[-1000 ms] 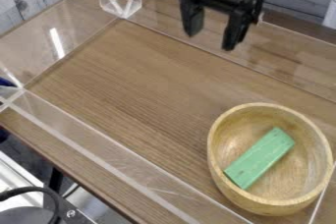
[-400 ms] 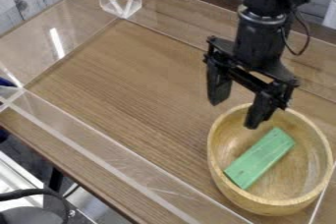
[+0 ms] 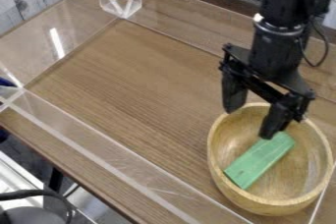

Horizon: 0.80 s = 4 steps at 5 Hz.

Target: Remove the green block from inside the brown bowl and put it on the table

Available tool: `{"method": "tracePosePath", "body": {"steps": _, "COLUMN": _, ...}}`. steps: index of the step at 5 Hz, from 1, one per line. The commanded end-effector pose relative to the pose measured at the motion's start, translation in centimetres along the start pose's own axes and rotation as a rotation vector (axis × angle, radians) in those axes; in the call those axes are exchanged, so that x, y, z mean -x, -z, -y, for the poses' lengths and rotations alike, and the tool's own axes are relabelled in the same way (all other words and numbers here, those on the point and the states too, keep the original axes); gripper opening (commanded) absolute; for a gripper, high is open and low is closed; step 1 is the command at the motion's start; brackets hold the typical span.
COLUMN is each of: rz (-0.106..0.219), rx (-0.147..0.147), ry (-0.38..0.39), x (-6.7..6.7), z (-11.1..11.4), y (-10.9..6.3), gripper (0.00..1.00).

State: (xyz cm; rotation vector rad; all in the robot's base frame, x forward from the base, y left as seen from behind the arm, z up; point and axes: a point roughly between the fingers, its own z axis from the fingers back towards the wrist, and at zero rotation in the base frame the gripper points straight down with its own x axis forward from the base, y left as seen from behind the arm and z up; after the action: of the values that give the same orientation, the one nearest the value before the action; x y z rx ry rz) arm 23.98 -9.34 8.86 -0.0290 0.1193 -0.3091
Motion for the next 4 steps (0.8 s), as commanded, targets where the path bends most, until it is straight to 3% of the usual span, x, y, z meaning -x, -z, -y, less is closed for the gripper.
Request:
{"method": "tracePosePath", "body": {"steps": 1, "rz": 0.023, "rx": 0.004, "ry": 0.024, "x": -0.6, "z": 0.6, "y": 0.0, "gripper": 1.00}}
{"method": "tracePosePath", "body": {"steps": 4, "rz": 0.010, "rx": 0.019, "ry": 0.071, "x": -1.2, "z": 1.8, "y": 2.0, "gripper": 1.00}}
